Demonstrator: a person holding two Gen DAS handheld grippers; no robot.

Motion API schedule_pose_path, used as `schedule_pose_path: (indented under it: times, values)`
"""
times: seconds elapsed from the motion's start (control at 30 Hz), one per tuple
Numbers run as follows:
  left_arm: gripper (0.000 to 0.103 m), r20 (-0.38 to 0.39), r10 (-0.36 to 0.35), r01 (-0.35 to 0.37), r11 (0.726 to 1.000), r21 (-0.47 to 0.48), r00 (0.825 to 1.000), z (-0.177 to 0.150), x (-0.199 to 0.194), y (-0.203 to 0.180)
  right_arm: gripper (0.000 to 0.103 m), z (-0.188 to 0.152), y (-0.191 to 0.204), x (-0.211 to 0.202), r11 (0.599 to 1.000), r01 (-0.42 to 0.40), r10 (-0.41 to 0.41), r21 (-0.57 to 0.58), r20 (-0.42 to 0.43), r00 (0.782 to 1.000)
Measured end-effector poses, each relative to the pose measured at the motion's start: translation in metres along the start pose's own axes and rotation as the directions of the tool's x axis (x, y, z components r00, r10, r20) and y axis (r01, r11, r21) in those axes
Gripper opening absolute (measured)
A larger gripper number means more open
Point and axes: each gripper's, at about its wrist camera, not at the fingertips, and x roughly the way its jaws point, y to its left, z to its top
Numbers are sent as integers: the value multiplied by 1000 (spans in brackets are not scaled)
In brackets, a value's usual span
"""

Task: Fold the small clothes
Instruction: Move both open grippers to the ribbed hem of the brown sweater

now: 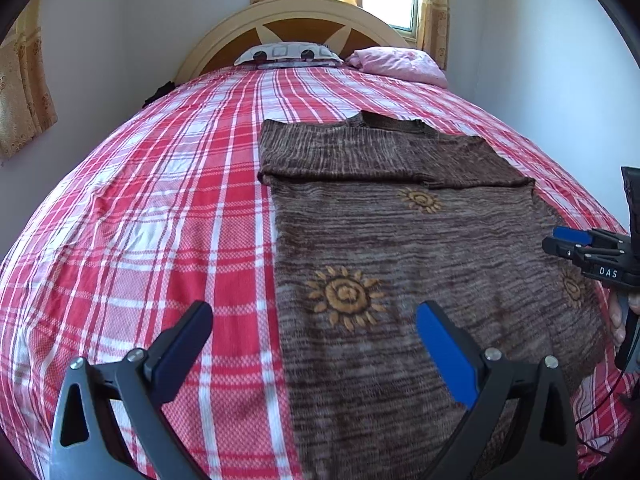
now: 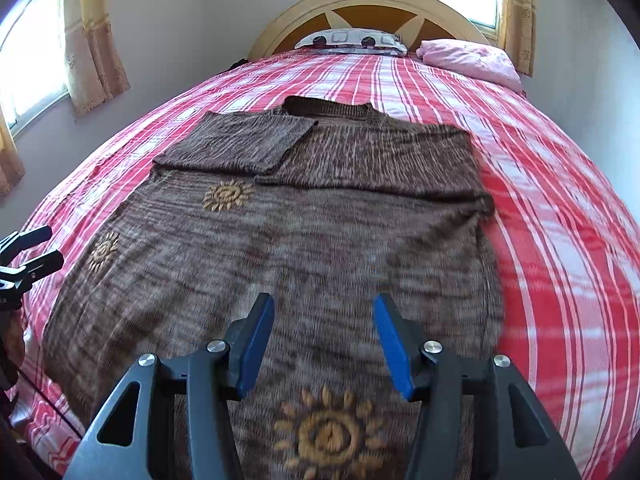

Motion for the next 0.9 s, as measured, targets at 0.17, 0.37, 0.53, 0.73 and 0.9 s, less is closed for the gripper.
schedule_pose_path:
  times: [0.17,0.37,0.53,0.73,0.9]
  values:
    - [103,-11,22,-22,999,25,1000,-18,-8,-5,53,-20,-3,-11,1000,4,-4,11,-17,1000]
    - [103,-45,37,-36,999,24,998,-34,-14,-5,53,-35,-7,-28,1000,13,-13,19,-11,1000]
    - [103,-63,44,-43,999,14,997,-38,-21,-3,53,-47,-5,-41,1000,17,-17,10,-11,1000]
    - [103,-65,44,-43,999,19,997,-41,-26,-6,53,-58,-2,-49,1000,15,-15,8,-22,1000]
    - [103,-67,38,-36,999,27,997,-44,-29,-11,54,-71,-2,-56,1000,14,-13,16,-33,999]
